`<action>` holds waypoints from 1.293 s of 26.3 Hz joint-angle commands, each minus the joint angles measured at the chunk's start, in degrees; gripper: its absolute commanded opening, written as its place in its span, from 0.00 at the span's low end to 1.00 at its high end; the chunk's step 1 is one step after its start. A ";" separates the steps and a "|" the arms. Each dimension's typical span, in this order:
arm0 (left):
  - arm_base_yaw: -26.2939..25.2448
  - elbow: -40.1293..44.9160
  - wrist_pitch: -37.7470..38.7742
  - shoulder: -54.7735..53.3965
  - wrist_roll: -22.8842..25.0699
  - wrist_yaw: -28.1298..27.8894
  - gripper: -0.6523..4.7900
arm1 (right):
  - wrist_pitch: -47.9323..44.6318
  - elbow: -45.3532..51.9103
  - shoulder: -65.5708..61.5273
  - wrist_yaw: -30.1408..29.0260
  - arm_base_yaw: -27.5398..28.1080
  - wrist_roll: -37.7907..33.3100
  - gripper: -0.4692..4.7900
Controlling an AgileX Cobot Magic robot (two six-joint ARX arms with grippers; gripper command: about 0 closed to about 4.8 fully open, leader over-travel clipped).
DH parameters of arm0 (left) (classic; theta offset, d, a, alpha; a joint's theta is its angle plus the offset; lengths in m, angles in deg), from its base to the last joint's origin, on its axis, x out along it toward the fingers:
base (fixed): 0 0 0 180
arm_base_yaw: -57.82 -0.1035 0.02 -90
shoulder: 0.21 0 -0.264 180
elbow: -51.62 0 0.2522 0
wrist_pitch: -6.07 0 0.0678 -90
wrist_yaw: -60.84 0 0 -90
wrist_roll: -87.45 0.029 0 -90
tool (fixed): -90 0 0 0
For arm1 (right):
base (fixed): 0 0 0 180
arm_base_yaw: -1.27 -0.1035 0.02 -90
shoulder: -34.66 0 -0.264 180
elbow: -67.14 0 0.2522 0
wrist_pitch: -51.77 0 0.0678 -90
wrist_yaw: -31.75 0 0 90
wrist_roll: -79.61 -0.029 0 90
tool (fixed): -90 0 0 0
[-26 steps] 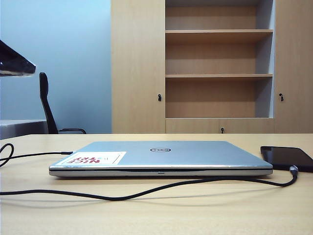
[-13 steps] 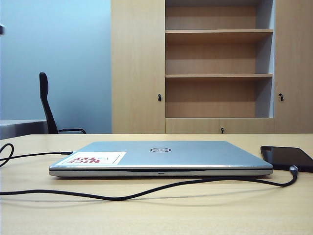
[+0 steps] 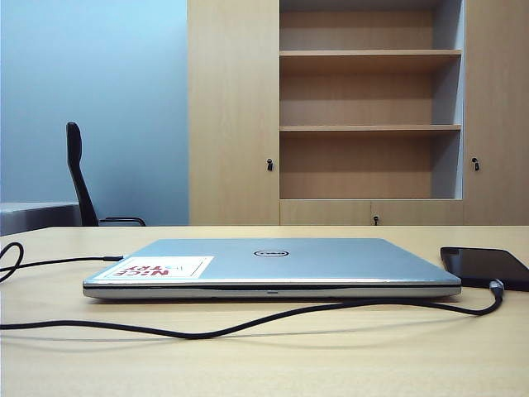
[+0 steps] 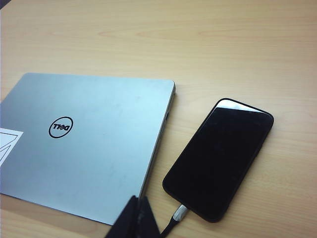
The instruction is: Pick up the charging cable and the phone, plug the charging cable into the charging port on the phone, and finally place them back on the table.
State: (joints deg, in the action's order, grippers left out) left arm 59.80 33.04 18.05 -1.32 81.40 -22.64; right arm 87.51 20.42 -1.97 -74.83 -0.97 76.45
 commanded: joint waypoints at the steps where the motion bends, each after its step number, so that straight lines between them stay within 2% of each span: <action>1: -3.34 1.31 -0.50 0.79 0.04 0.13 0.11 | -0.81 -0.26 0.20 -0.04 -0.02 -0.04 0.08; 8: -5.22 4.61 -1.31 0.76 0.44 0.13 0.11 | -0.81 -0.26 0.20 -0.04 -0.02 -0.04 0.08; 13: -5.22 4.61 -1.07 0.76 5.38 0.13 0.11 | -0.81 -0.26 0.20 -0.04 -0.02 -0.04 0.08; 34: -5.22 4.61 -1.29 0.76 5.40 0.13 0.11 | -0.81 -0.26 0.20 -0.07 -0.02 -0.04 0.08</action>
State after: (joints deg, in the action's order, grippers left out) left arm 54.53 37.66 17.51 -0.53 86.54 -22.68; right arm 87.51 20.42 -1.97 -74.83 -0.99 76.45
